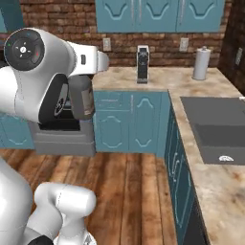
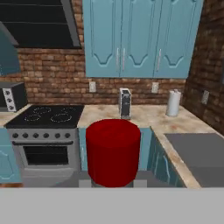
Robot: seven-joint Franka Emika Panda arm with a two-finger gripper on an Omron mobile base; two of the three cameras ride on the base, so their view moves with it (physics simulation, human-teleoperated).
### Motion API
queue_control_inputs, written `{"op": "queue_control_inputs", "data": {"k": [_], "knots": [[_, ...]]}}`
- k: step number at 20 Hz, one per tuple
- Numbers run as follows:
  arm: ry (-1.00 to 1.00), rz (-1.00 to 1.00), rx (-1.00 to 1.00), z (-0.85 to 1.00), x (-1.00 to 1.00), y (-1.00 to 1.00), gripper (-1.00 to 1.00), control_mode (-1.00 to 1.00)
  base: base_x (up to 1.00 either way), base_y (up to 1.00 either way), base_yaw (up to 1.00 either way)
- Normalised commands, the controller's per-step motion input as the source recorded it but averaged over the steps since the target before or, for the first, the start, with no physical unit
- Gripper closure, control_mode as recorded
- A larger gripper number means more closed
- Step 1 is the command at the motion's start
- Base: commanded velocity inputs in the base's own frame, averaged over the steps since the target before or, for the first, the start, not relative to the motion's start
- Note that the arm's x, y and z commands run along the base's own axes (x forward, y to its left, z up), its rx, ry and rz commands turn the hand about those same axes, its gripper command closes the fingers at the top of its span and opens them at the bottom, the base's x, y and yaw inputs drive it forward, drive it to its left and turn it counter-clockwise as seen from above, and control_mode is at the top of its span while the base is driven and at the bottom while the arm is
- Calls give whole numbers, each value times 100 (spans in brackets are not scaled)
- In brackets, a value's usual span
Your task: Get the candle and the liquor from the cabinet and move them to the dining counter.
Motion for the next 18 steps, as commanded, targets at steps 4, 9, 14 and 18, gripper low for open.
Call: {"op": "queue_control_inputs", "data": {"k": [4,9,14,18], "knots": [[0,0,0,0,0,0,100,100,0,0,100],[0,0,0,0,0,0,100,100,0,0,100],[0,0,0,0,0,0,100,100,0,0,100],[0,0,0,0,0,0,100,100,0,0,100]]}}
